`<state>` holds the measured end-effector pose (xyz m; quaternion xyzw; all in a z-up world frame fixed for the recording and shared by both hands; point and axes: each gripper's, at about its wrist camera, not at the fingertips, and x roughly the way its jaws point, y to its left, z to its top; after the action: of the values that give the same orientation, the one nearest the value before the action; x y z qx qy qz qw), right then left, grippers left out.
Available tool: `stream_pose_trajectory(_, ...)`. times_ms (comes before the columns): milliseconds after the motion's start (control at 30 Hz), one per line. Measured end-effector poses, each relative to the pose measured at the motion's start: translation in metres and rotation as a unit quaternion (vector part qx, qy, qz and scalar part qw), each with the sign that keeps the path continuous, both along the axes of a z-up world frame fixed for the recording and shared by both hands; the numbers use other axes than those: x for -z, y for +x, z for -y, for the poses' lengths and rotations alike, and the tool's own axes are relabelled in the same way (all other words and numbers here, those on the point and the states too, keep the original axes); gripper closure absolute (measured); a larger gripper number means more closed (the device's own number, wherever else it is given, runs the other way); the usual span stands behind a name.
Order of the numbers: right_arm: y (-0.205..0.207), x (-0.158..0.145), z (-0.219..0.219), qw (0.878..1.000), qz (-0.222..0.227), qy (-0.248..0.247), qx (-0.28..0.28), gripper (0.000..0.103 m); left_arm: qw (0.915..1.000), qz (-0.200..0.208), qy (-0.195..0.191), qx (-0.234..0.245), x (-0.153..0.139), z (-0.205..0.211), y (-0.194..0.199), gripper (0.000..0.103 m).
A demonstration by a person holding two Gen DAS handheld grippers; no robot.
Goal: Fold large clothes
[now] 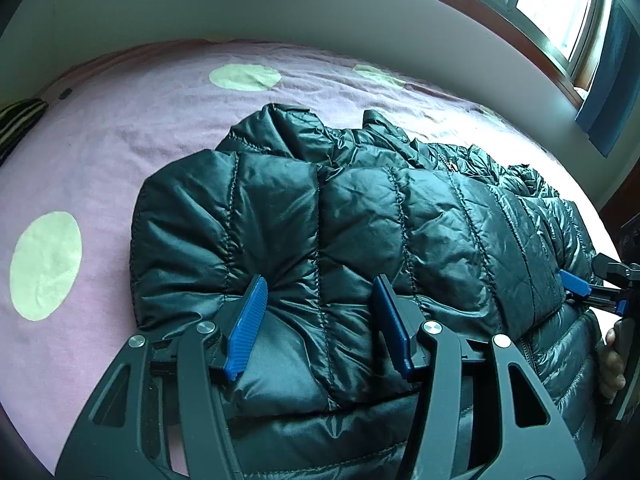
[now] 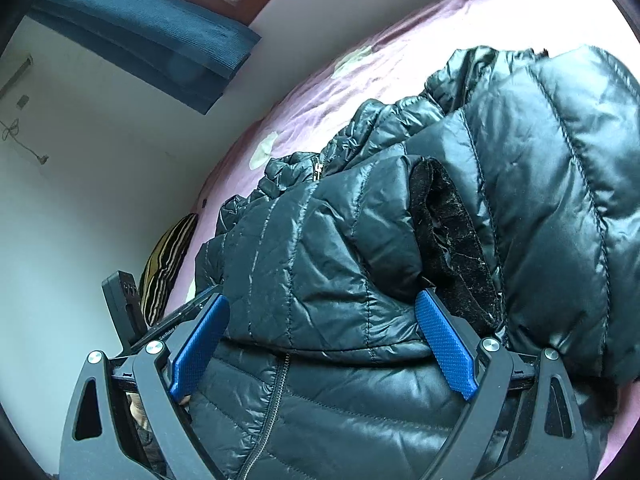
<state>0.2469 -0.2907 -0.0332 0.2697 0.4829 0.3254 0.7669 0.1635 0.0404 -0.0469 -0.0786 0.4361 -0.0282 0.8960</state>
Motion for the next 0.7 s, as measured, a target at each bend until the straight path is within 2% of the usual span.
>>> stream_pose_trajectory(33, -0.003, -0.006, 0.001, 1.000, 0.006, -0.006, 0.002, 0.010, 1.0000, 0.001, 0.004, -0.001, -0.002, 0.002, -0.002, 0.046)
stream_pose_trajectory(100, -0.010, -0.012, 0.003, 1.000, 0.013, -0.016, 0.004, 0.010, 0.9999, 0.007, 0.012, -0.002, -0.008, 0.004, -0.009, 0.035)
stream_pose_trajectory(267, -0.037, -0.026, 0.022, 0.999, 0.028, -0.039, 0.007, 0.010, 0.9990, 0.016, 0.039, -0.016, -0.020, 0.008, -0.031, 0.022)
stream_pose_trajectory(400, -0.063, -0.028, 0.048, 0.999, 0.026, -0.044, 0.014, 0.010, 0.9988, 0.011, 0.042, -0.024, -0.025, 0.005, -0.057, 0.021)
stream_pose_trajectory(567, -0.102, -0.026, 0.080, 0.997, 0.021, -0.072, 0.026, 0.010, 0.9989, 0.006, 0.028, -0.038, -0.027, -0.005, -0.099, 0.021)
stream_pose_trajectory(700, -0.133, -0.025, 0.104, 0.996, 0.015, -0.086, 0.031, 0.010, 0.9990, 0.008, 0.000, -0.043, -0.028, -0.016, -0.144, 0.020)
